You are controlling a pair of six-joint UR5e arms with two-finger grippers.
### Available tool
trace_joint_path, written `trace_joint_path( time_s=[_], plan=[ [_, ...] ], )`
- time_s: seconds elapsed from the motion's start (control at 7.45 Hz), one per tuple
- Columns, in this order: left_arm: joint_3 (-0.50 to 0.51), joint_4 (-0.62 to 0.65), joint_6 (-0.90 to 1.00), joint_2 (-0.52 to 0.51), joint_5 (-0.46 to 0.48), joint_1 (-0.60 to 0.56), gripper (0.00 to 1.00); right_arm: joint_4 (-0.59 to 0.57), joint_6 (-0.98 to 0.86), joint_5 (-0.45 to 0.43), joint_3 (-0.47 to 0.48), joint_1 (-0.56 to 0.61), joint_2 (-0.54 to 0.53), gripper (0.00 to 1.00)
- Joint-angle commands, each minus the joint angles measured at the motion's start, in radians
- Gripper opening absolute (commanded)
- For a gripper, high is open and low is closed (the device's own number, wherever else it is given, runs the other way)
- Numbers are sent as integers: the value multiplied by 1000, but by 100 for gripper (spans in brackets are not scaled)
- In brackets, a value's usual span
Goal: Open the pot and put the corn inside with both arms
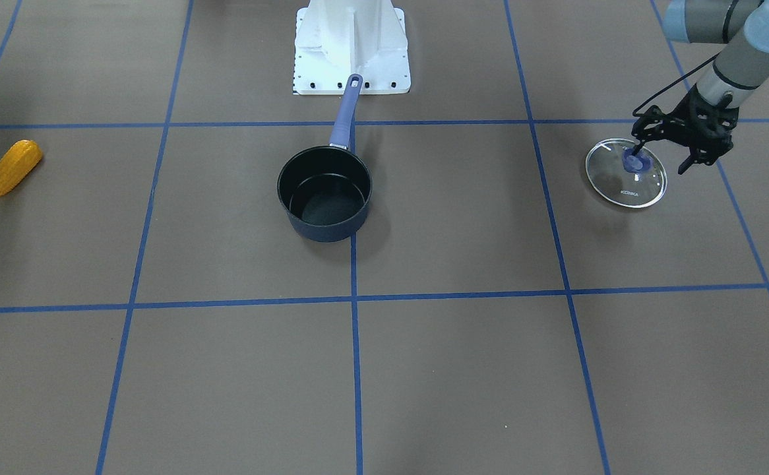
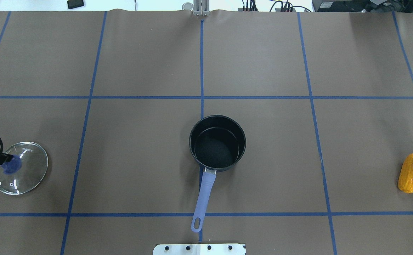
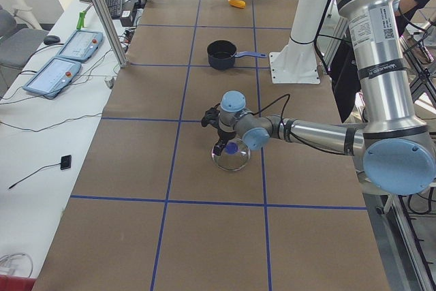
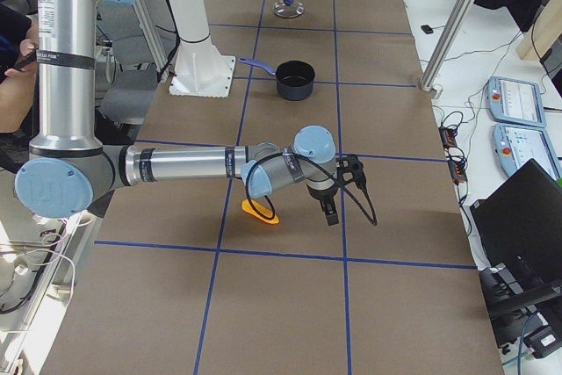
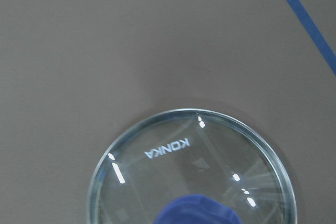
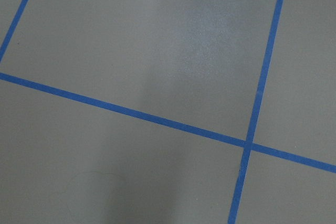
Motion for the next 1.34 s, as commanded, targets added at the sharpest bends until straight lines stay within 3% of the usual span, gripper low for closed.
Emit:
trace_joint_path(
  time_s=[0.0,0.27,0.4,0.81,0.94,1.21],
  plan=[
    [0,123,127,-3,-162,-289,98,1,2,0,3,0,0,100],
    [-3,465,497,-60,-159,-483,98,1,3,0,6,0,0,100],
    [4,616,589,-86,-160,-569,98,9,38,1,17,0,0,100],
    [-2,646,617,-77,-171,-611,98,140,338,-15,85,-108,-46,100],
    [0,645,616,-80,-171,-611,98,196,457,-96,125,-188,-98,100],
    [-3,645,613,-86,-171,-611,98,448,759,-335,165,-419,-289,100]
  ],
)
